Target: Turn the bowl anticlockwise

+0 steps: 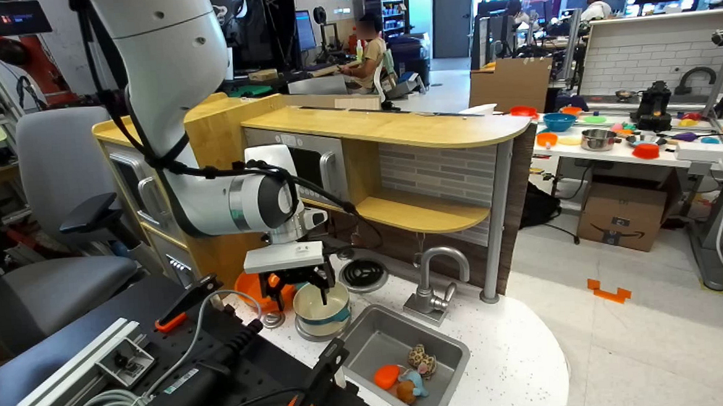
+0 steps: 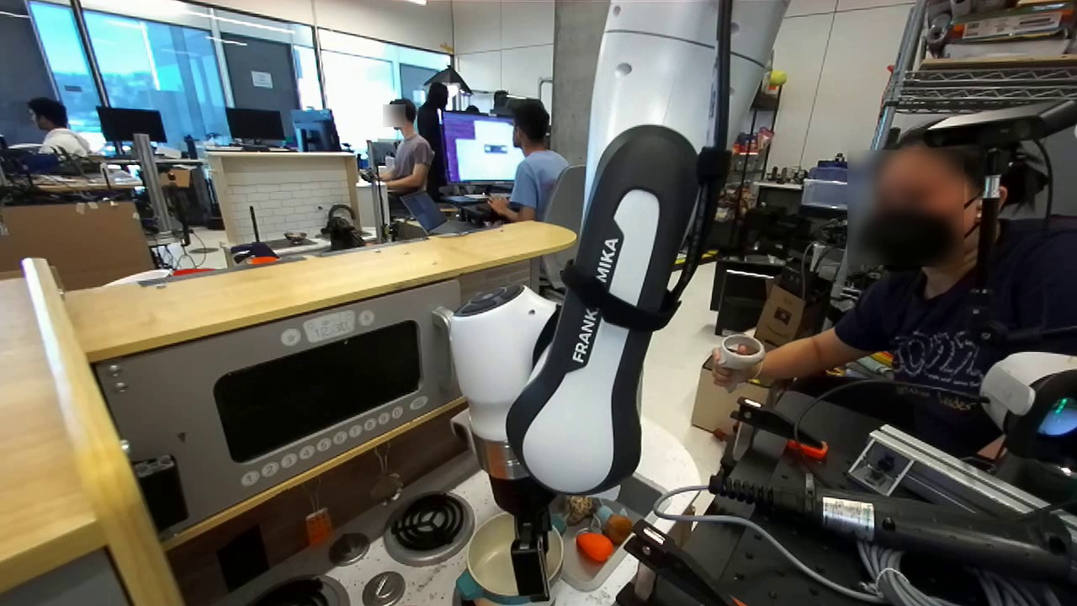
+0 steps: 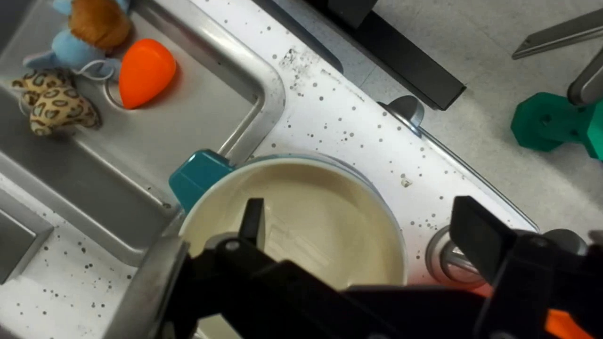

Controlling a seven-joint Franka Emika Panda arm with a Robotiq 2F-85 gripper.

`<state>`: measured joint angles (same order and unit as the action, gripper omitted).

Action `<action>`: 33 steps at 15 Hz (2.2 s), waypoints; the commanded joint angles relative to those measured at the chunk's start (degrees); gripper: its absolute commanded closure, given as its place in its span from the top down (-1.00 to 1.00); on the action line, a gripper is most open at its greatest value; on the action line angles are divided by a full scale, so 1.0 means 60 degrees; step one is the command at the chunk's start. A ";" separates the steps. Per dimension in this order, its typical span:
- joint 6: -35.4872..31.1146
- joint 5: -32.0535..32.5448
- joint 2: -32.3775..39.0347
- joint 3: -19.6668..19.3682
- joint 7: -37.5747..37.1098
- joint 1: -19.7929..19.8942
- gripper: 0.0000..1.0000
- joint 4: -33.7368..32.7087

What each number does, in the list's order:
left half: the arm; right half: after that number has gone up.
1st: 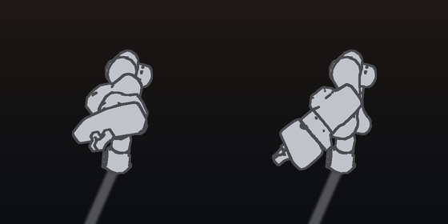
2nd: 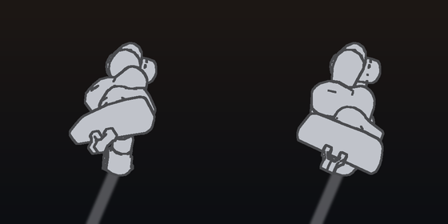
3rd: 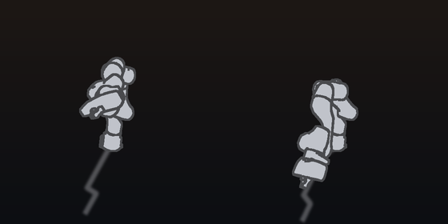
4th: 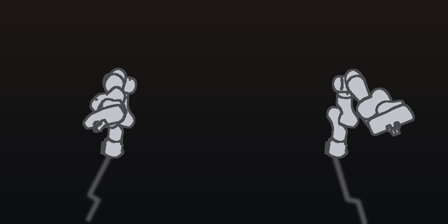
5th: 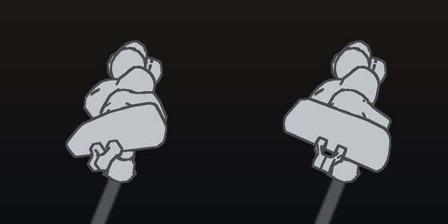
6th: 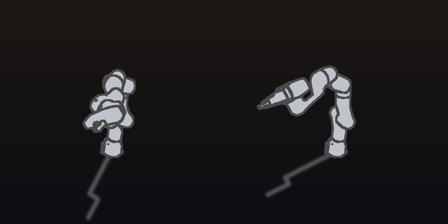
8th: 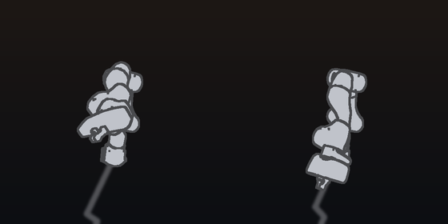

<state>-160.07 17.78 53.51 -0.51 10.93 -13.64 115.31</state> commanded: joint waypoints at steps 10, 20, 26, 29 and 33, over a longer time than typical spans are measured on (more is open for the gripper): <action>0.0924 0.1195 0.1358 0.0284 0.2020 -0.0015 0.11 -0.1358; 0.0554 0.2300 0.0906 0.0179 0.2870 0.0035 -1.00 -0.1050; 0.0048 0.3851 0.0557 0.0028 0.3905 0.0304 -0.97 0.0038; -0.0588 0.5564 0.0436 -0.0542 0.4006 0.0162 -0.97 0.0575; -0.0687 0.7532 0.0295 -0.1248 0.4029 -0.0302 -0.97 0.0640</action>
<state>-162.11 56.96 57.00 -4.49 33.68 -12.83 117.13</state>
